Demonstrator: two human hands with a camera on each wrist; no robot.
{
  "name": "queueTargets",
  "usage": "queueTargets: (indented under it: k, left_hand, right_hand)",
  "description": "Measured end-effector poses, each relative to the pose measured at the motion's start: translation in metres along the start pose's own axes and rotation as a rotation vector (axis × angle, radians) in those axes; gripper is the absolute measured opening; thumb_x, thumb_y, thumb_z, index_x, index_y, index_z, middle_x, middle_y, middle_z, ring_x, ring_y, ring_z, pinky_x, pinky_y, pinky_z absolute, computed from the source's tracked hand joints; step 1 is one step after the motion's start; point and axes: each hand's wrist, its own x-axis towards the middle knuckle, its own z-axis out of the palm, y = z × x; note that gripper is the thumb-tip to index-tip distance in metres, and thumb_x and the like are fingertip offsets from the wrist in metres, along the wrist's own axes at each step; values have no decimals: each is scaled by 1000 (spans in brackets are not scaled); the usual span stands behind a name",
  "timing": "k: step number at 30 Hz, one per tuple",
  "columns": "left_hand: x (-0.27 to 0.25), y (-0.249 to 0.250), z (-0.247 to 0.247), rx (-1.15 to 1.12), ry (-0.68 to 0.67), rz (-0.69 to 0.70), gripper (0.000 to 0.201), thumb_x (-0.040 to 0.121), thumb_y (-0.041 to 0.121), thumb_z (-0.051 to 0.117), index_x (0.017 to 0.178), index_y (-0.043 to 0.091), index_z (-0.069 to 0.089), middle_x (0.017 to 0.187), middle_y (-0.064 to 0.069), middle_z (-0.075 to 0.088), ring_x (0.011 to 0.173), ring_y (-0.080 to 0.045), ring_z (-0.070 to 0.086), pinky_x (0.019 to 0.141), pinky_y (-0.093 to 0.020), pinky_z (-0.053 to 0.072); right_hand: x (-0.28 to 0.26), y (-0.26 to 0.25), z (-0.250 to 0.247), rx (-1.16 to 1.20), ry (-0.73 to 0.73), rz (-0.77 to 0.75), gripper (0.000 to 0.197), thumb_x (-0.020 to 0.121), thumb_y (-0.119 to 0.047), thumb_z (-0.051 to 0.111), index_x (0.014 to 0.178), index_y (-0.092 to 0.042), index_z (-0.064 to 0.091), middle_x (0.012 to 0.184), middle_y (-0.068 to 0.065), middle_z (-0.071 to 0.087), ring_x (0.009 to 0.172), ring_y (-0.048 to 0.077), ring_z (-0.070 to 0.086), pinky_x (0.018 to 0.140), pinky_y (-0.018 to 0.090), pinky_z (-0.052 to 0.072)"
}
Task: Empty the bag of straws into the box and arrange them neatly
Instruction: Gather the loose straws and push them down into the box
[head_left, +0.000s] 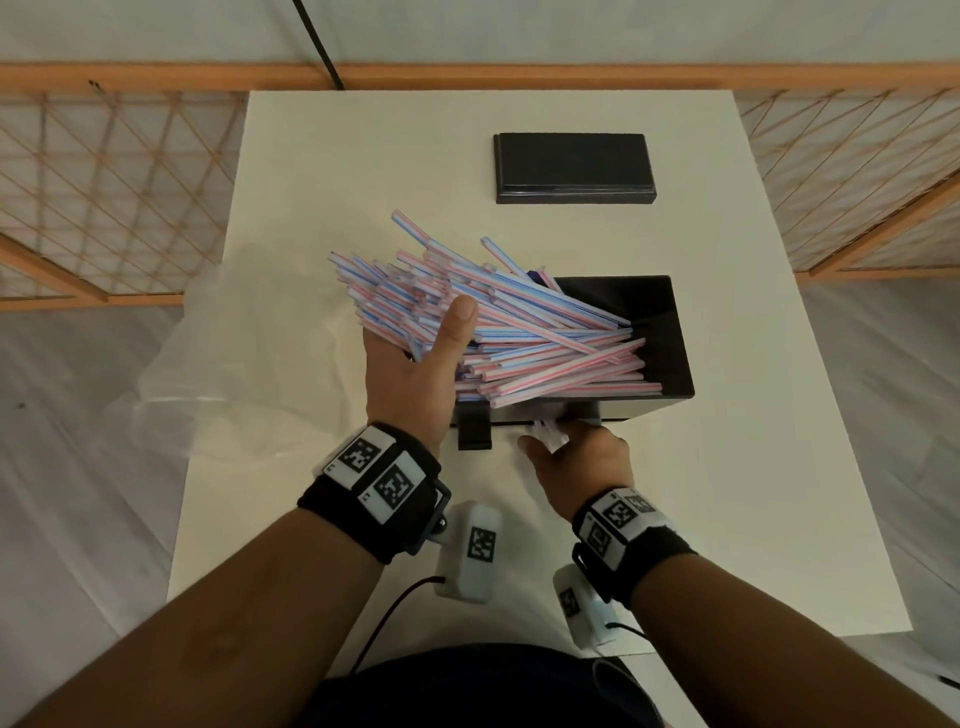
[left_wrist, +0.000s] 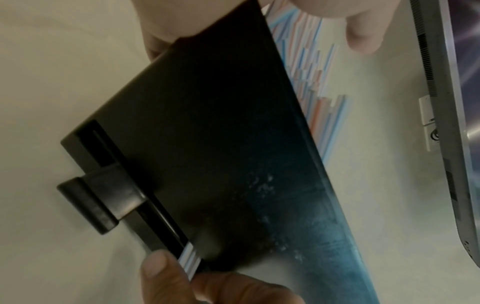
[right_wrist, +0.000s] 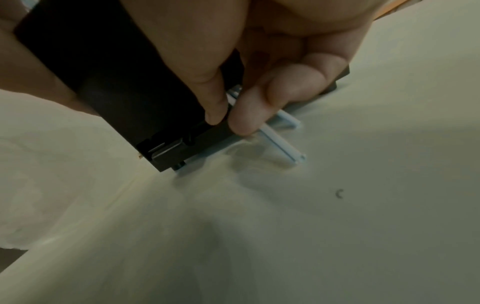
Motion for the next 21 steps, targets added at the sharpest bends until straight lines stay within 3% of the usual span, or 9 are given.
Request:
queueTargets:
  k: [2, 6, 11, 16, 21]
  left_hand:
    - [2, 0, -1, -5, -6, -2, 109, 66, 75, 79, 153, 19, 43, 142, 5, 63, 127, -7, 64, 110, -35, 52]
    - [3, 0, -2, -21, -28, -14, 97, 71, 62, 76, 152, 19, 44, 139, 8, 65, 123, -3, 65, 103, -26, 55]
    - [3, -2, -4, -35, -30, 2, 102, 69, 71, 81, 149, 16, 48, 140, 2, 66, 128, -12, 64, 113, -41, 49]
    - [3, -3, -4, -56, -23, -10, 100, 72, 67, 81, 148, 11, 50, 138, -7, 67, 127, -18, 66, 111, -43, 51]
    - [2, -4, -4, -49, -22, -1, 108, 68, 74, 80, 152, 15, 47, 143, 0, 64, 133, -14, 61, 115, -44, 48]
  right_hand:
    - [0, -1, 0, 47, 5, 36, 51, 82, -62, 66, 115, -23, 66, 112, 2, 70, 104, 26, 64, 81, 26, 45]
    - [0, -3, 2, 88, -12, 74, 52, 82, -62, 66, 113, -21, 67, 111, 4, 70, 102, 27, 65, 81, 28, 47]
    - [-1, -8, 7, -28, -29, -43, 39, 94, -51, 54, 114, -20, 68, 110, 9, 71, 102, 32, 65, 87, 34, 52]
    - [-7, 4, 11, -195, -114, -121, 37, 98, -45, 43, 99, -15, 66, 100, 12, 71, 92, 34, 66, 77, 33, 54]
    - [-3, -2, 7, -112, -61, -73, 49, 91, -60, 52, 117, -19, 64, 109, 11, 69, 99, 34, 66, 85, 37, 54]
